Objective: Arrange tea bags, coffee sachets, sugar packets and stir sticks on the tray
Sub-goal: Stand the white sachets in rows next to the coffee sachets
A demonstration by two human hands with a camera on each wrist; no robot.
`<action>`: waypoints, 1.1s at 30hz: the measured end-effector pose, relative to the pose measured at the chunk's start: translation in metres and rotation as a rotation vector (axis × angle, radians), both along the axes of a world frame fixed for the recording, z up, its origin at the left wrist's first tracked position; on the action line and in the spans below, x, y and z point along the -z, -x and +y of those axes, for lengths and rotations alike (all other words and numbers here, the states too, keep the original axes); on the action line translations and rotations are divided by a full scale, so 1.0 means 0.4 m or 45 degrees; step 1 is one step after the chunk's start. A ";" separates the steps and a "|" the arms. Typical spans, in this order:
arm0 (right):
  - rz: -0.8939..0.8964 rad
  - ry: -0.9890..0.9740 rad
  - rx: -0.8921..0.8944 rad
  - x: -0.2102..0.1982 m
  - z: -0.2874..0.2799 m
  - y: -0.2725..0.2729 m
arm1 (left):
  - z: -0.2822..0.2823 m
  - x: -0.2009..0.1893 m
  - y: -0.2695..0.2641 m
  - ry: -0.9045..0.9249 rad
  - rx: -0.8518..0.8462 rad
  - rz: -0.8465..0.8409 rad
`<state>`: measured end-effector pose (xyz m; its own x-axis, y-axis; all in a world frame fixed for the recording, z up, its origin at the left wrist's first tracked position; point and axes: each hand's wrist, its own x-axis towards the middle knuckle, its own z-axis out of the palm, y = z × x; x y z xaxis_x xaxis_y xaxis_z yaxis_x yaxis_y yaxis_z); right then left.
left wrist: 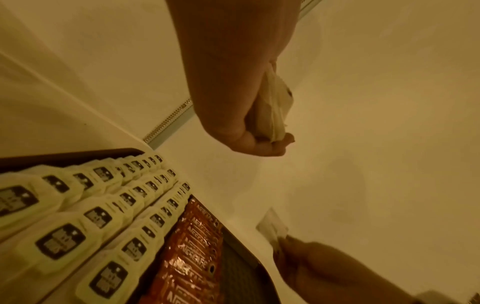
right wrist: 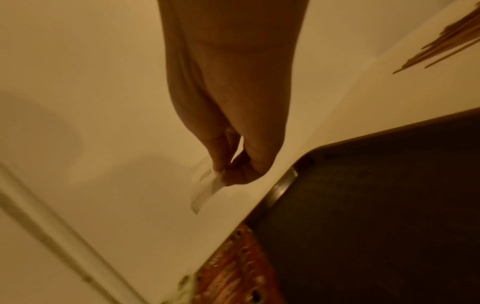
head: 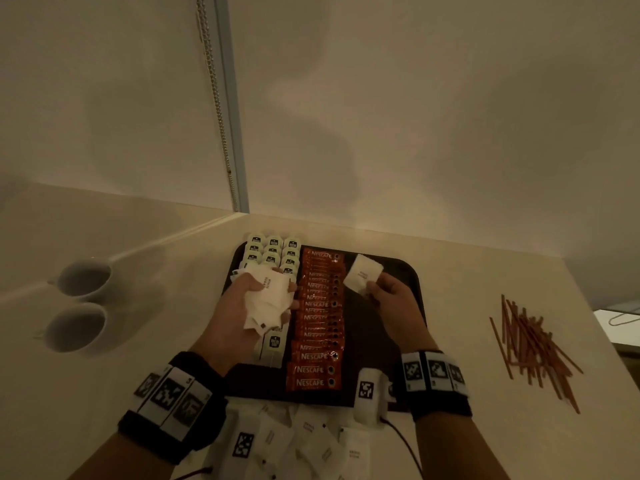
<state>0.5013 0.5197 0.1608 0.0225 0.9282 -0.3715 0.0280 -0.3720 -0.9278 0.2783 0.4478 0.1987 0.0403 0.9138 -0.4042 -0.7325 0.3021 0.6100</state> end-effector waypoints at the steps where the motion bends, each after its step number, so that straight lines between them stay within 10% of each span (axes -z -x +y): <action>1: -0.098 0.008 0.035 0.023 0.036 -0.017 | 0.007 0.001 0.009 -0.002 -0.016 0.022; 11: -0.792 -0.016 -0.002 0.201 0.258 -0.043 | 0.039 0.040 0.057 0.176 -0.092 0.098; 26: -0.859 0.014 0.121 0.232 0.297 -0.029 | 0.058 0.040 0.042 0.125 -0.149 0.289; 33: -0.430 -0.291 -0.182 0.020 0.176 0.079 | 0.080 0.058 0.020 0.117 -0.188 0.317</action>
